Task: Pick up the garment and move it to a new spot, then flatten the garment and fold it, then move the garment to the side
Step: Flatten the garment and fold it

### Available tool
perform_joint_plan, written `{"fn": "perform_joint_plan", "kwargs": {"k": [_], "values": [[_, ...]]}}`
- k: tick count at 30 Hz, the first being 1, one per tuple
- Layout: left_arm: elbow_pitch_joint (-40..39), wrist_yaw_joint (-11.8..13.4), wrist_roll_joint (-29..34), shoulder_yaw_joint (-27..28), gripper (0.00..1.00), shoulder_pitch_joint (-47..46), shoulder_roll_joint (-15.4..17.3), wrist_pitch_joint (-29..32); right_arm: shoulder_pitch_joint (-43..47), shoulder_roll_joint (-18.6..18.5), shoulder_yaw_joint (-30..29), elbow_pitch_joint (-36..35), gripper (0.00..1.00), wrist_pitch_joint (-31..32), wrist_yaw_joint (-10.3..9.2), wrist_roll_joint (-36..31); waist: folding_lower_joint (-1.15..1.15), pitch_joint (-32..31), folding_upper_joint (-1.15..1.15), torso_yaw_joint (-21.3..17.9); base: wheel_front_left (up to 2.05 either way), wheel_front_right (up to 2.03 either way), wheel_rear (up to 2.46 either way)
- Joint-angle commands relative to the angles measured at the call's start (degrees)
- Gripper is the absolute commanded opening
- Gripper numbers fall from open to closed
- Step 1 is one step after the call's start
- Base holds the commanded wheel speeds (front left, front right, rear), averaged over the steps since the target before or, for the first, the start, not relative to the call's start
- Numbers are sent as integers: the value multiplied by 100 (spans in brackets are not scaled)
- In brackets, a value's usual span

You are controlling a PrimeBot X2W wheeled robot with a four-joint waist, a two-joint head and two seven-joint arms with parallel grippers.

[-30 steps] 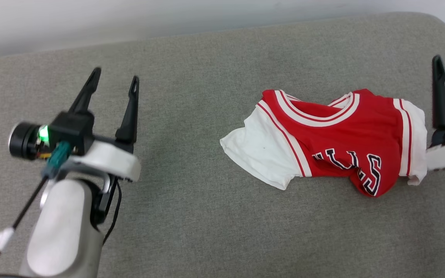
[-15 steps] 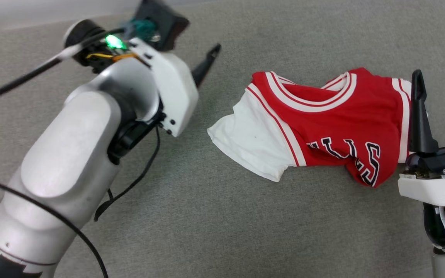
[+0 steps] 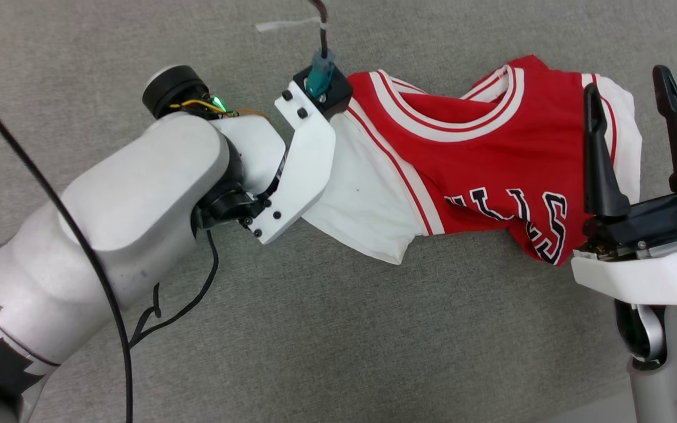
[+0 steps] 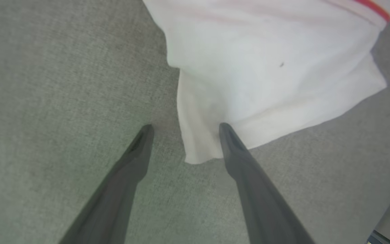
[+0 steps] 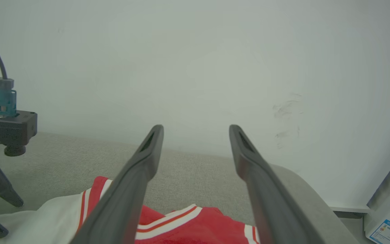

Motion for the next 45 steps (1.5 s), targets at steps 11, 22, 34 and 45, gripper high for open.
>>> {"fn": "perform_joint_plan", "kwargs": {"k": [11, 22, 34, 45], "values": [[125, -2, -376, -1132, 0, -230, 131, -2, -93, 99, 53, 104, 100, -11, -4, -191, 0, 94, 0, -56, 0, 0, 0], [202, 24, -988, -865, 0, 34, 947, -1061, 394, -22, -161, 291, 100, -11, -4, -201, 0, -632, 0, 670, 0, 0, 0], [536, 507, -1564, -615, 0, 1048, 2240, -1511, 574, -116, -128, 403, 100, -11, -4, -214, 0, -791, 0, 891, 0, 0, 0], [810, 700, -1704, -364, 100, 1393, 2226, -2350, 689, -162, -217, 546, 100, -11, -4, -200, 0, -1007, 0, 989, 0, 0, 0]]}}
